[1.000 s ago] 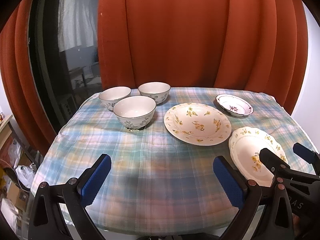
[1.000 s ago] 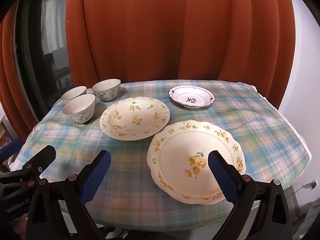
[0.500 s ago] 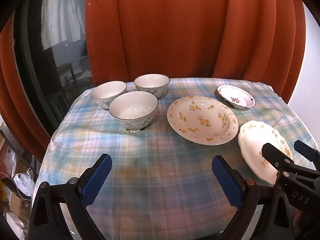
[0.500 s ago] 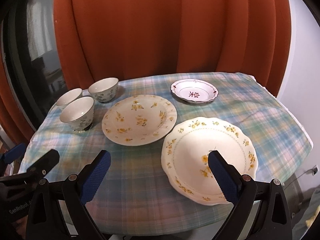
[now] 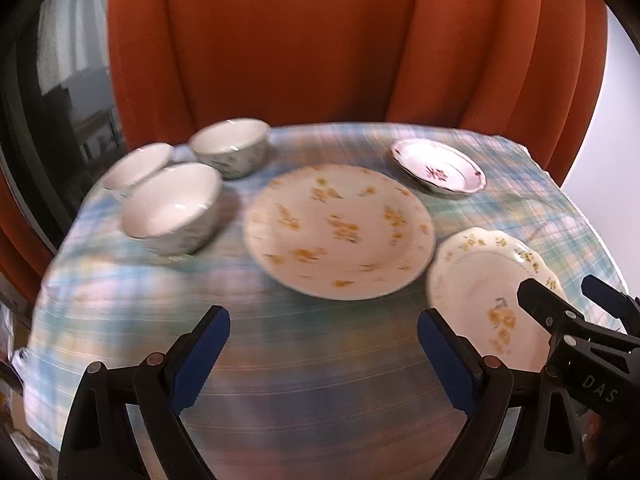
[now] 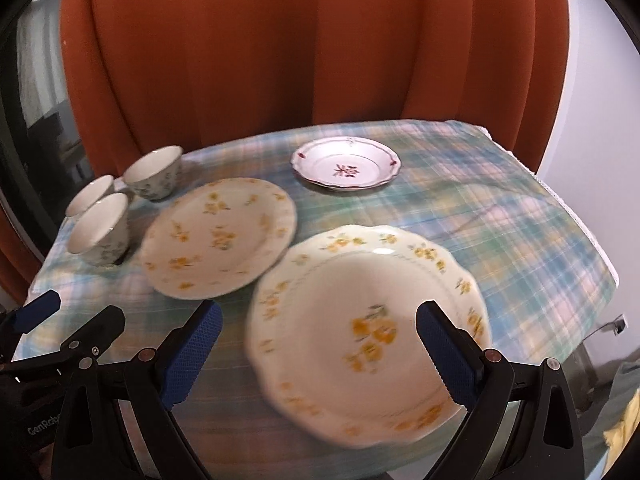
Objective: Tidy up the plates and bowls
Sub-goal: 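Grasp the scalloped plate's rim with the right gripper and lift, then carry the scalloped plate with the right gripper toward the white bowls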
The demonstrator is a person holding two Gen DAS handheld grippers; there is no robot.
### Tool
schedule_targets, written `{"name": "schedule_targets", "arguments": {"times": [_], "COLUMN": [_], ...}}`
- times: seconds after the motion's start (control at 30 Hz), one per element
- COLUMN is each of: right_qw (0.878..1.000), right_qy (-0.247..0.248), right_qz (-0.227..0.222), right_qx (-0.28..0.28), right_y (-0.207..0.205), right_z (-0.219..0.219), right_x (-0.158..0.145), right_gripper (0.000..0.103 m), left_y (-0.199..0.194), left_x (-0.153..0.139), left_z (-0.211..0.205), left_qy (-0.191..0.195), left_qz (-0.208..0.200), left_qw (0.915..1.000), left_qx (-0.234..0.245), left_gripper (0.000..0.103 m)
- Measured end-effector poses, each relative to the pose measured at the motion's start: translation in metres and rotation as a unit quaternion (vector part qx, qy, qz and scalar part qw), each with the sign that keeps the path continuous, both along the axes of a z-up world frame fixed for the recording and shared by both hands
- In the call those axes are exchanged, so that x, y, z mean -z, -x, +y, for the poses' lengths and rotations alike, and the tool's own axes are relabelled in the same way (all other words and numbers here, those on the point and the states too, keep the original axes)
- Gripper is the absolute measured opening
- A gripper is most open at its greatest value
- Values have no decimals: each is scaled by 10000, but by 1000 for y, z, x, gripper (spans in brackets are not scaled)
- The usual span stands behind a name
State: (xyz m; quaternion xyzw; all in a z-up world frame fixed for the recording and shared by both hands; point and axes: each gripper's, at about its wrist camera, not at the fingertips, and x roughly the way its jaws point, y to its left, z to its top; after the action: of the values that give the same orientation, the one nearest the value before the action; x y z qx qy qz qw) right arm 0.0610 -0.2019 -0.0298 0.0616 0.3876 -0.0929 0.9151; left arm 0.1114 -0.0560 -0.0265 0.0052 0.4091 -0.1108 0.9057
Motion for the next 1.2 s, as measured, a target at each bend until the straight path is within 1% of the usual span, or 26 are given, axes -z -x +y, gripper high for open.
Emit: {"name": "schedule_targets", "arguments": {"times": [0.03, 0.17, 0.33, 0.4, 0.43, 0.47, 0.53, 0.67, 0.8, 0.9, 0.97, 1.1, 1.17, 1.2], "right_qw": [10000, 9997, 9987, 9974, 9964, 9952, 9935, 9895, 9839, 9800, 9794, 9789, 9783, 9777], "right_qy": [-18, 16, 6, -43, -82, -109, -167, -282, -427, -531, -535, -543, -559, -579], "right_qz": [78, 155, 313, 483, 594, 700, 811, 1064, 1276, 1400, 1394, 1403, 1419, 1425], "right_qx": [-21, -170, -408, -532, -605, -675, -780, -940, -1172, -1309, -1356, -1381, -1405, -1432], "right_y": [-6, -20, -42, -50, -53, -56, -62, -71, -77, -79, -81, -83, -83, -84], "right_z": [-13, -51, -96, -105, -110, -115, -123, -131, -134, -134, -134, -135, -135, -134], "right_x": [2, 9, 24, 30, 35, 41, 49, 66, 80, 89, 89, 88, 88, 88], "right_gripper": [99, 99, 98, 95, 93, 92, 92, 91, 82, 76, 75, 73, 70, 66], "left_y": [-3, -13, -23, -26, -28, -29, -29, -32, -31, -32, -32, -35, -37, -38], "left_x": [2, 13, 29, 39, 43, 47, 52, 66, 74, 78, 79, 78, 77, 77], "left_z": [-10, -50, -83, -95, -100, -105, -110, -118, -126, -129, -131, -132, -133, -133], "left_qy": [-5, -84, -226, -232, -214, -211, -252, -330, -459, -448, -437, -423, -420, -417], "left_qz": [42, 202, 385, 612, 739, 820, 911, 1181, 1348, 1427, 1422, 1469, 1508, 1524], "left_qw": [10000, 9996, 9979, 9960, 9950, 9942, 9924, 9872, 9834, 9817, 9816, 9800, 9791, 9788], "left_qx": [-21, -180, -458, -611, -632, -658, -788, -1024, -1123, -1180, -1198, -1275, -1299, -1307], "left_gripper": [95, 95, 95, 93, 90, 88, 87, 85, 82, 78, 77, 77, 77, 77]}}
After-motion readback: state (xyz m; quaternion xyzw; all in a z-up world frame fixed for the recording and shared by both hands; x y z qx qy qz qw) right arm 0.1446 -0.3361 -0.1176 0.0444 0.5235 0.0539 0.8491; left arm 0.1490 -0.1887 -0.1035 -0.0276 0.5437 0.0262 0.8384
